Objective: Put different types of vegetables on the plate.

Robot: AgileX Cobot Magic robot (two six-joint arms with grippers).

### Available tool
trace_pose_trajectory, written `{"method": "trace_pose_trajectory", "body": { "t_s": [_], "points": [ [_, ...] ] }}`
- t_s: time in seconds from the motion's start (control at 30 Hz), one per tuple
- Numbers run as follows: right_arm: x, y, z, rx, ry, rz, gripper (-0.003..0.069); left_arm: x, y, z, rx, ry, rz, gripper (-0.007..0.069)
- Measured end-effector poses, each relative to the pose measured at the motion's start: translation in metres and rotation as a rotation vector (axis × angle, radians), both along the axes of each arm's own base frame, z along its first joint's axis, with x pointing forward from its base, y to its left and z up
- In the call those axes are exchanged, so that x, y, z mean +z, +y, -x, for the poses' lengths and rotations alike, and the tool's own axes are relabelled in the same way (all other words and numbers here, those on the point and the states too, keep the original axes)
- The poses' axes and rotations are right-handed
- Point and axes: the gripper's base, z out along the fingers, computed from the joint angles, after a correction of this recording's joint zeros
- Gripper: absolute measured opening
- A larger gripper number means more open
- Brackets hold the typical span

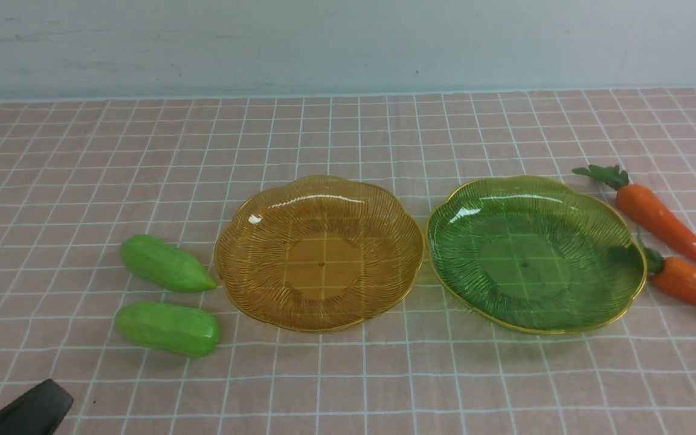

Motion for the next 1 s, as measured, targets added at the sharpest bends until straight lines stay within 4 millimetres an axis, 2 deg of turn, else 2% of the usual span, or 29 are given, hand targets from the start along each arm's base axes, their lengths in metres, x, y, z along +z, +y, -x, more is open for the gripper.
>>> {"method": "trace_pose_trajectory", "body": {
  "t_s": [0.1,0.2,0.27,0.3,0.37,0.47,0.53,0.7,0.8,0.9,1.0],
  "points": [
    [0.018,0.011,-0.023,0.080,0.135,0.104,-0.0014,0.009,-0.003,-0.011,-0.070,0.114,-0.148,-0.0003],
    [0.018,0.021,-0.049,0.164,0.299,0.160,-0.0014,0.007,-0.005,-0.022,-0.131,0.252,-0.237,-0.0003],
    [0.012,0.030,-0.075,0.252,0.476,0.213,-0.0012,-0.001,-0.006,-0.034,-0.191,0.407,-0.286,-0.0003],
    [0.012,0.030,-0.075,0.252,0.476,0.213,-0.0012,-0.001,-0.006,-0.035,-0.196,0.417,-0.288,-0.0003],
    [0.009,0.036,-0.106,0.318,0.660,0.302,-0.0010,-0.007,-0.006,-0.044,-0.227,0.516,-0.298,-0.0003],
    [0.009,0.037,-0.124,0.335,0.769,0.375,-0.0010,-0.016,-0.006,-0.054,-0.262,0.600,-0.328,-0.0003],
    [0.010,0.033,-0.143,0.311,0.882,0.451,-0.0006,-0.020,-0.006,-0.058,-0.279,0.627,-0.344,0.0000],
    [0.003,0.014,-0.187,0.157,1.153,0.668,0.0022,-0.027,-0.003,-0.065,-0.303,0.654,-0.419,0.0059],
    [-0.014,0.004,-0.216,0.070,1.265,0.785,0.0063,-0.026,-0.001,-0.068,-0.285,0.621,-0.450,0.0105],
    [-0.035,0.001,-0.242,0.056,1.355,0.856,0.0148,-0.026,0.000,-0.069,-0.289,0.591,-0.503,0.0169],
    [-0.057,-0.002,-0.266,0.051,1.432,0.951,0.0284,-0.026,0.000,-0.069,-0.297,0.584,-0.525,0.0234]
  ]
}}
